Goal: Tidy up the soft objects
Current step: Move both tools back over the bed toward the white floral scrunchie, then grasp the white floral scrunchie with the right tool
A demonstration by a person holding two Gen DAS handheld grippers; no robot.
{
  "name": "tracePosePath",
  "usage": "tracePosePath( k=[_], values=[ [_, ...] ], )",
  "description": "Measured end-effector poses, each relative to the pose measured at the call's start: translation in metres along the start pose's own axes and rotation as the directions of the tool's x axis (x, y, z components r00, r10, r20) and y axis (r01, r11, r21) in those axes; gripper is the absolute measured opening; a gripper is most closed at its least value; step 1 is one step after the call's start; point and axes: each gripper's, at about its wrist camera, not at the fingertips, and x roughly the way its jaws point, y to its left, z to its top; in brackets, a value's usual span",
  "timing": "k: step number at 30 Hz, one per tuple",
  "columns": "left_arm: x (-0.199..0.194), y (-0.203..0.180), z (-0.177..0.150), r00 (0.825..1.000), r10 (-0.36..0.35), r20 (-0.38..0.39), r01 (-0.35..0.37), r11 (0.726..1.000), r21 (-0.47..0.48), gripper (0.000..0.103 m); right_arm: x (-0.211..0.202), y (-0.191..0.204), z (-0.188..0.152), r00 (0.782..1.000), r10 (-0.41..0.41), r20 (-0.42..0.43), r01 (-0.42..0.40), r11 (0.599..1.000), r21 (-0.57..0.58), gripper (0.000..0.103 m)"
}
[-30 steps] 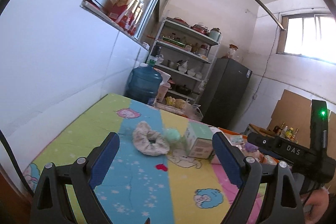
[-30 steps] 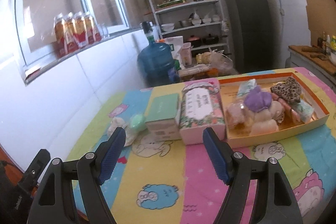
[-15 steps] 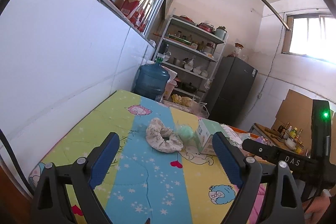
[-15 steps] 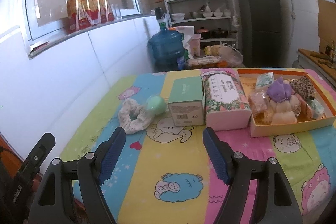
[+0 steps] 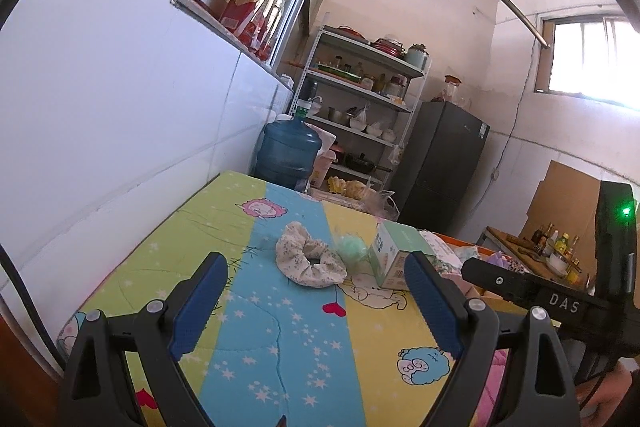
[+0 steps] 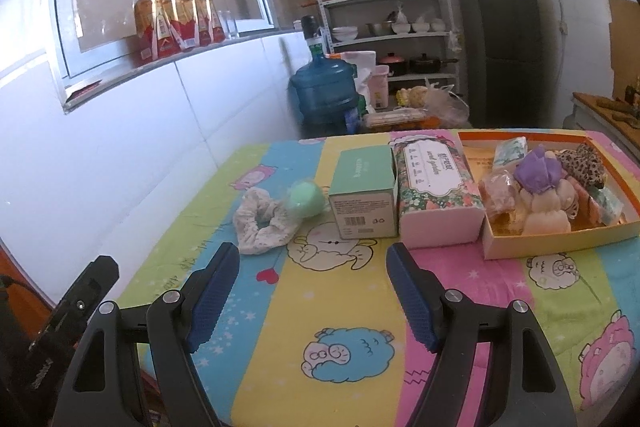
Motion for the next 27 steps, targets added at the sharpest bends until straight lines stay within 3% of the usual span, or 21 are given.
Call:
tracePosePath(
  k=[7,15,27],
  values=[
    [0.0,0.004,0.009,1.0,0.031,0.003,-0.031,0.999,0.031,0.09,-0.001,-0.006,-0.003,0.999,0.048,0.004,-0.048,0.999,0.004,0.077],
    [0.016,0.039,0.025,0.999,0.028,-0.033,-0.028,1.0,-0.009,0.09,0.011,-0.009,-0.003,0.997,0.072,0.004,-0.072,0.997,-0.028,0.077],
    [0.067,0.05,0.029,0.984,0.105,-0.142,-0.096,0.993,0.068,0.09,0.108,0.03,0.004,0.977,0.139,-0.162,-0.155,0.983,-0.093,0.077]
  ],
)
